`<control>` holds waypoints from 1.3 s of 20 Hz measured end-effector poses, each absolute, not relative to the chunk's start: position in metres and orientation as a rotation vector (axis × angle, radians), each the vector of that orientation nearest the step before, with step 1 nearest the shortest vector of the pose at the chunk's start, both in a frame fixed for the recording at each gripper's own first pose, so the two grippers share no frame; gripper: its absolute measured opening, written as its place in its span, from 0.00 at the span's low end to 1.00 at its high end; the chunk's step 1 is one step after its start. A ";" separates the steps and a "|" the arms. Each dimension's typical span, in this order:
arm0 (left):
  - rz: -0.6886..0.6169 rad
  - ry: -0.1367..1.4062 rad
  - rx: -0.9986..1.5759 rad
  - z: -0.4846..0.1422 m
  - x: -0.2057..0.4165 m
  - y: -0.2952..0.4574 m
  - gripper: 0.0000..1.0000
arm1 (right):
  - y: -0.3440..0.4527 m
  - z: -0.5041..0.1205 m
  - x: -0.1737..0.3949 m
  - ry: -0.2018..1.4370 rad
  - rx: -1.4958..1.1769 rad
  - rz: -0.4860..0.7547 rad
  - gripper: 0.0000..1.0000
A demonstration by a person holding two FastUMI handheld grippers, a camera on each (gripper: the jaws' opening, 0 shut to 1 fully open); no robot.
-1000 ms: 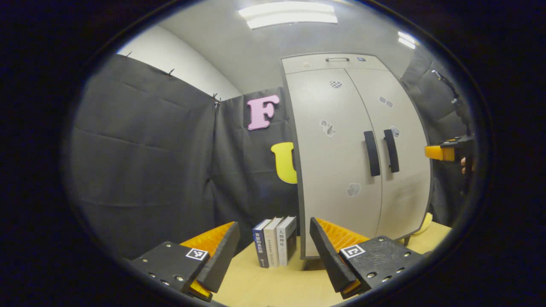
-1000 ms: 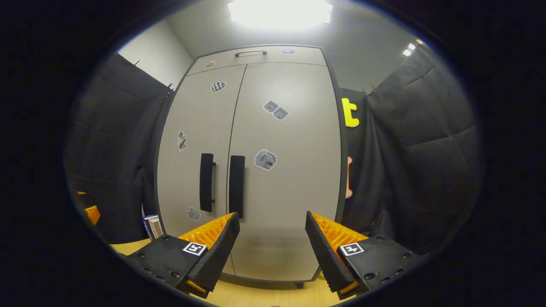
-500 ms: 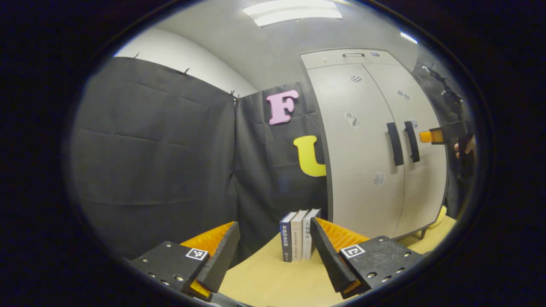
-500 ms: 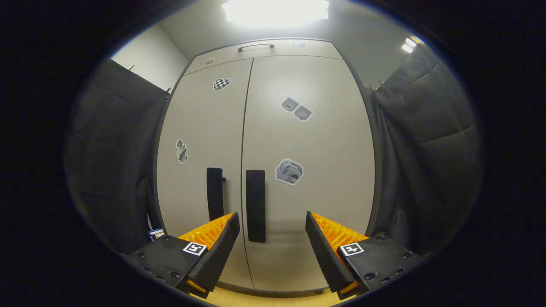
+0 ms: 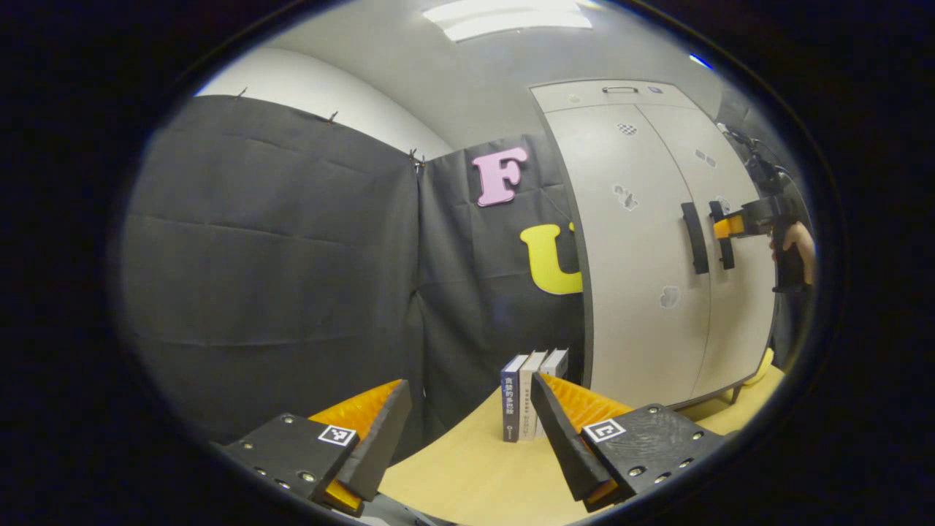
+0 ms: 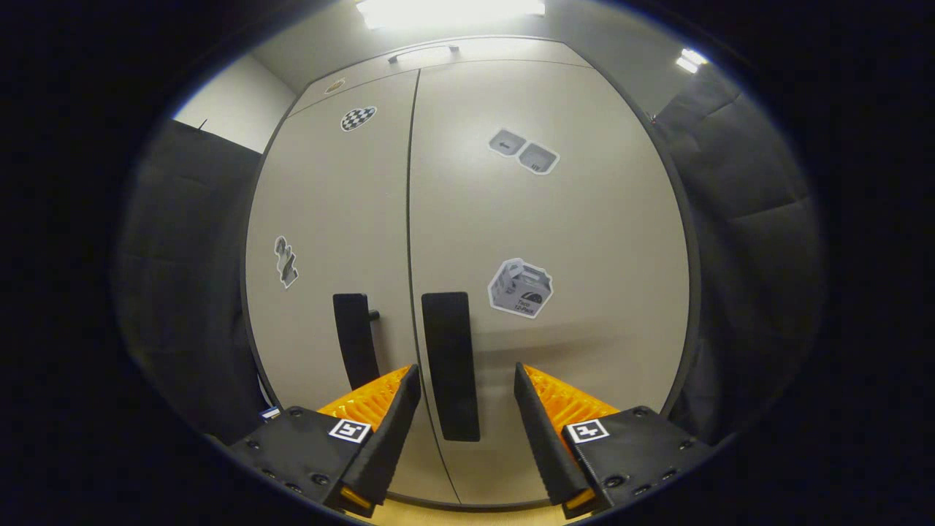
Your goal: Open the right door of the double-door shoe cabinet with the right hand, and open the left door with the left hand.
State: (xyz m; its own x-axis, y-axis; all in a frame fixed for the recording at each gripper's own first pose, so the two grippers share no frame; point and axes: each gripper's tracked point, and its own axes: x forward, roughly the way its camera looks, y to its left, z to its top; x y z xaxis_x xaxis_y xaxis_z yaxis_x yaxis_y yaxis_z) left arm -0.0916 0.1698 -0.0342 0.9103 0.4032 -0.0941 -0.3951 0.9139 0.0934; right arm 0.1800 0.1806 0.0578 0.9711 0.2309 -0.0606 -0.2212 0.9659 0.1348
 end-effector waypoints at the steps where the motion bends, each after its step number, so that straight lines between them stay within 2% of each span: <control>1: 0.414 0.116 0.070 -0.035 -0.092 0.171 0.99 | 0.185 0.054 0.182 0.094 0.119 0.234 0.75; 3: 0.416 0.121 0.067 -0.038 -0.095 0.174 0.99 | 0.192 0.046 0.186 0.126 0.096 0.240 0.77; 4: 0.417 0.122 0.066 -0.040 -0.094 0.175 0.99 | 0.193 0.046 0.187 0.128 0.092 0.237 0.74; 5: 0.417 0.124 0.066 -0.039 -0.096 0.177 0.96 | 0.190 0.045 0.191 0.120 0.082 0.207 0.64; 6: 0.418 0.125 0.065 -0.040 -0.096 0.178 0.99 | 0.187 0.044 0.194 0.118 0.078 0.188 0.54; 7: 0.418 0.127 0.064 -0.041 -0.096 0.179 0.96 | 0.188 0.045 0.194 0.124 0.084 0.181 0.34; 8: 0.416 0.128 0.061 -0.042 -0.097 0.180 0.99 | 0.188 0.044 0.194 0.142 0.081 0.176 0.37; 11: 0.414 0.129 0.053 -0.042 -0.097 0.182 0.96 | 0.188 0.044 0.194 0.150 0.055 0.170 0.25; 12: 0.410 0.127 0.049 -0.041 -0.096 0.181 0.99 | 0.186 0.042 0.194 0.159 0.054 0.174 0.24; 13: 0.407 0.124 0.047 -0.040 -0.096 0.180 0.99 | 0.188 0.043 0.194 0.156 0.065 0.183 0.16; 14: 0.402 0.121 0.047 -0.040 -0.095 0.179 0.96 | 0.188 0.042 0.192 0.162 0.068 0.194 0.15; 16: 0.388 0.117 0.048 -0.039 -0.093 0.176 0.99 | 0.187 0.043 0.187 0.171 0.074 0.212 0.15; 18: 0.372 0.117 0.048 -0.039 -0.090 0.172 0.96 | 0.186 0.043 0.181 0.175 0.073 0.225 0.13; 19: 0.362 0.115 0.046 -0.039 -0.087 0.169 0.99 | 0.185 0.043 0.179 0.179 0.074 0.232 0.15; 26: 0.288 0.096 0.049 -0.033 -0.068 0.144 0.99 | 0.177 0.053 0.157 0.201 0.104 0.300 0.15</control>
State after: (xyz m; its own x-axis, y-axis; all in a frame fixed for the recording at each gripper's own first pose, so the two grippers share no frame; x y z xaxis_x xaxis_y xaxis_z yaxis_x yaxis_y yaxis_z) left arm -0.0680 0.1444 -0.0334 0.9543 0.2859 -0.0873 -0.2812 0.9576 0.0621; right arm 0.1566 0.1769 0.0531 0.9355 0.3033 -0.1813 -0.2826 0.9502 0.1313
